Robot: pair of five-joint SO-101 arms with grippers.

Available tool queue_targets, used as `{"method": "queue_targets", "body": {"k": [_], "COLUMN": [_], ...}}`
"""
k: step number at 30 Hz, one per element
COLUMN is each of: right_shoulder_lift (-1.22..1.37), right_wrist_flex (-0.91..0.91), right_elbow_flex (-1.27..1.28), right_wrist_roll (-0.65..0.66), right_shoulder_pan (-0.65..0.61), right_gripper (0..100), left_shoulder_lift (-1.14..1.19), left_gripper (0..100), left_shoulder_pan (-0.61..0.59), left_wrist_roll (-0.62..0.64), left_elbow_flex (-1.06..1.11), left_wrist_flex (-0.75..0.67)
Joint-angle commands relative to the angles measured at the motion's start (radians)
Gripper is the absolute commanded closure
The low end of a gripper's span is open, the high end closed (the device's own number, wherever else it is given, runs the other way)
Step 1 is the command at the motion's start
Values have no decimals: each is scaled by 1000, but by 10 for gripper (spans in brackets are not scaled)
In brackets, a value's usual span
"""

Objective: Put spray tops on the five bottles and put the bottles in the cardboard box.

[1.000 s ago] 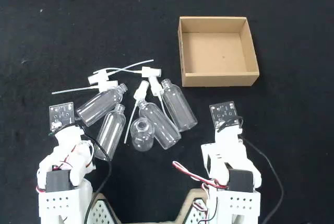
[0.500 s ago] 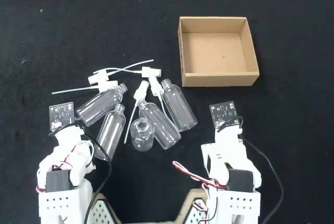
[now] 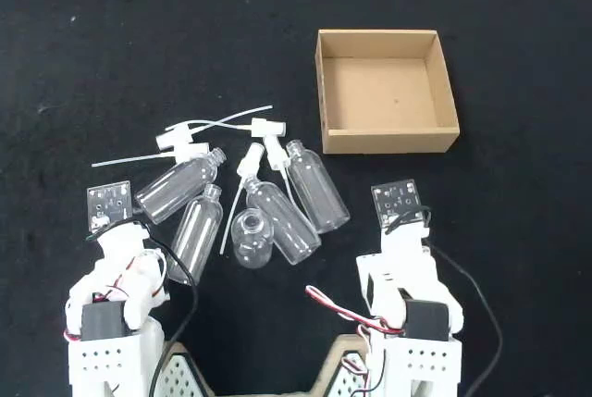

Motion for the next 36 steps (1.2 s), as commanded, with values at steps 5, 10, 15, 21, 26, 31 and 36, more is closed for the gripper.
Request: {"method": "queue_targets", "body": {"k": [5, 10, 15, 21, 26, 31, 36], "right_shoulder_lift": [-97, -97, -97, -97, -97, -96, -96], "right_wrist_flex": [-8, -169, -249, -226, -163, -52, -107], "right_elbow_flex": [-8, -13, -93, -292, -484, -581, -533], "right_wrist_roll": [8, 8, 97, 313, 212, 129, 118], "right_shoulder_pan": [23, 29, 28, 23, 15, -158, -265], "right_gripper": [949, 949, 949, 949, 949, 949, 907], "left_shoulder_lift": [-6, -6, -6, -6, -6, -6, -6], "left_gripper": [970, 970, 970, 970, 970, 970, 970], "left_shoulder_pan": [-2, -2, -2, -2, -2, -2, -1], "left_wrist_roll": [0, 0, 0, 0, 0, 0, 0], "left_elbow_flex": [22, 22, 22, 22, 22, 22, 22], "left_wrist_flex": [0, 0, 0, 0, 0, 0, 0]}}
